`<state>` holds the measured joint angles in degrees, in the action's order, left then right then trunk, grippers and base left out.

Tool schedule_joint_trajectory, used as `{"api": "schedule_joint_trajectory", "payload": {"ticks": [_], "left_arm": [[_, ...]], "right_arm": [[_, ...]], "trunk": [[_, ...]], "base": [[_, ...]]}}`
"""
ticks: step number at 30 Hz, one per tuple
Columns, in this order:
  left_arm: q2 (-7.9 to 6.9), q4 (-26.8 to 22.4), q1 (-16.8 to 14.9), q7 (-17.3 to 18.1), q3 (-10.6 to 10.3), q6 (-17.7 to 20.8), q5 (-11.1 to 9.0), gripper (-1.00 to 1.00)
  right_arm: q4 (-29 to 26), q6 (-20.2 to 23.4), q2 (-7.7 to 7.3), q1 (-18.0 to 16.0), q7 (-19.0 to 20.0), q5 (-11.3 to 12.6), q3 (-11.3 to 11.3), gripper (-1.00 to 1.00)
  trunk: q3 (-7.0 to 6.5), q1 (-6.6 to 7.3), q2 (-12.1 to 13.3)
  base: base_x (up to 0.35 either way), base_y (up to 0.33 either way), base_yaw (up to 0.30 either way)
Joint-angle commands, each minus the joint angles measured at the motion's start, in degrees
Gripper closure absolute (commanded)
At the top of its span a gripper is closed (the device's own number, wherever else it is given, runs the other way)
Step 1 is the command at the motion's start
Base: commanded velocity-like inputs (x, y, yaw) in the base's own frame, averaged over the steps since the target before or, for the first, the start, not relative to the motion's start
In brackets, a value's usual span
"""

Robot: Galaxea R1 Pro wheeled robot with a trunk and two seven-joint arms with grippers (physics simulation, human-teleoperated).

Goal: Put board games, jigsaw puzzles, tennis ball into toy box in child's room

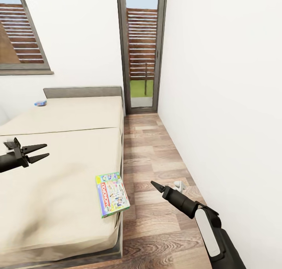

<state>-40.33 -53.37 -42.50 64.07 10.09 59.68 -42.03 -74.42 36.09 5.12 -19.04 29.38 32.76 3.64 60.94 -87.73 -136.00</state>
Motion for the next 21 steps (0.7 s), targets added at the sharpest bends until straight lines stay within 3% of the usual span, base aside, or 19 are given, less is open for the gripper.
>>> {"api": "schedule_joint_trajectory", "payload": {"ticks": [1,15,21], "left_arm": [[-0.01,0.02,-0.04,0.18,0.02,0.26,0.03,-1.0],[0.22,0.02,-0.04,0.18,0.02,0.26,0.1,-1.0],[0.32,0.02,-0.04,0.18,0.02,0.26,0.18,-1.0]], "right_arm": [[0.0,0.45,0.06,-0.03,0.12,0.22,0.18,-1.0],[0.06,0.29,0.06,0.02,0.18,0.17,0.23,-1.0],[0.07,0.26,0.05,0.05,0.21,0.14,0.23,-1.0]], "trunk": [[0.05,0.01,-0.02],[0.05,0.01,-0.02],[0.05,0.01,-0.02]], "base": [[0.001,0.001,0.0],[0.0,0.003,0.0],[0.0,0.118,0.0]]}}
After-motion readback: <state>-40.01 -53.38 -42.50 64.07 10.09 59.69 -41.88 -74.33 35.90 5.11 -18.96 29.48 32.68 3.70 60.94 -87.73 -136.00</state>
